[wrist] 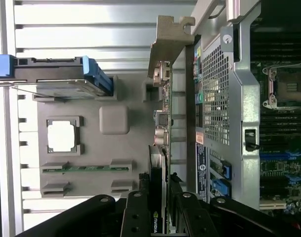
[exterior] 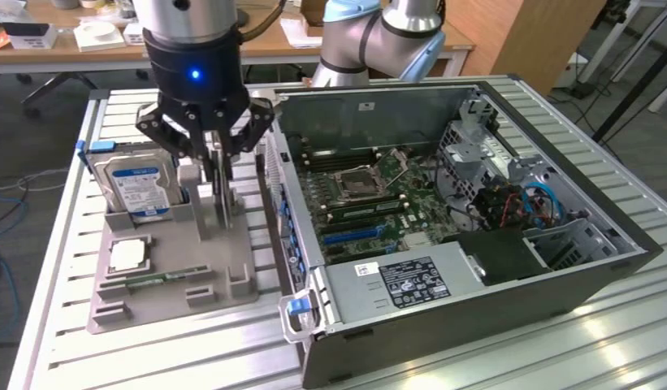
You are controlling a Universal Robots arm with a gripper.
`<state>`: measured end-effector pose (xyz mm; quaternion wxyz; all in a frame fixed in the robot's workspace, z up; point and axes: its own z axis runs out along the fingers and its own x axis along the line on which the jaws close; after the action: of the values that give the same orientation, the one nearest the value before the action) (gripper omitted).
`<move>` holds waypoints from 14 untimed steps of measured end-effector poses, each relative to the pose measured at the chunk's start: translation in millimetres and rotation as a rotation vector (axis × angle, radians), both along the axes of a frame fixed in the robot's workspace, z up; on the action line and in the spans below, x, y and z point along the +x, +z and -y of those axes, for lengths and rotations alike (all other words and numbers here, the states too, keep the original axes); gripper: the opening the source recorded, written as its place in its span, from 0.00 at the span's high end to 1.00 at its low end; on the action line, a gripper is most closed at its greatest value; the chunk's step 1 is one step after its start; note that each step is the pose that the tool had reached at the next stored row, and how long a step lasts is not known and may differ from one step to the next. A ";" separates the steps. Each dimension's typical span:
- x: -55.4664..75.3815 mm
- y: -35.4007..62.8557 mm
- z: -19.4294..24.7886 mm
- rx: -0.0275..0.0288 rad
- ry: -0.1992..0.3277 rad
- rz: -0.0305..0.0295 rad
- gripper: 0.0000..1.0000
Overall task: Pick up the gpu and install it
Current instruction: 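Pick up the gpu and move the gpu toward the slot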
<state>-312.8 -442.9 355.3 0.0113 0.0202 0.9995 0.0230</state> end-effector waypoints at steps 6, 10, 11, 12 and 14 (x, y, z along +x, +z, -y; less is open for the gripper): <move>0.2 21.0 0.0 0.0000 0.000 0.0000 0.73; 0.2 34.4 0.0 0.0000 0.000 0.0000 0.73; 0.3 37.5 0.0 0.0000 0.000 0.0000 0.73; 0.3 40.5 0.0 0.0000 0.000 0.0001 0.73; 0.4 46.0 0.0 0.0000 0.000 0.0000 0.73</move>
<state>-312.4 -442.9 401.3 0.0113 0.0202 0.9995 0.0230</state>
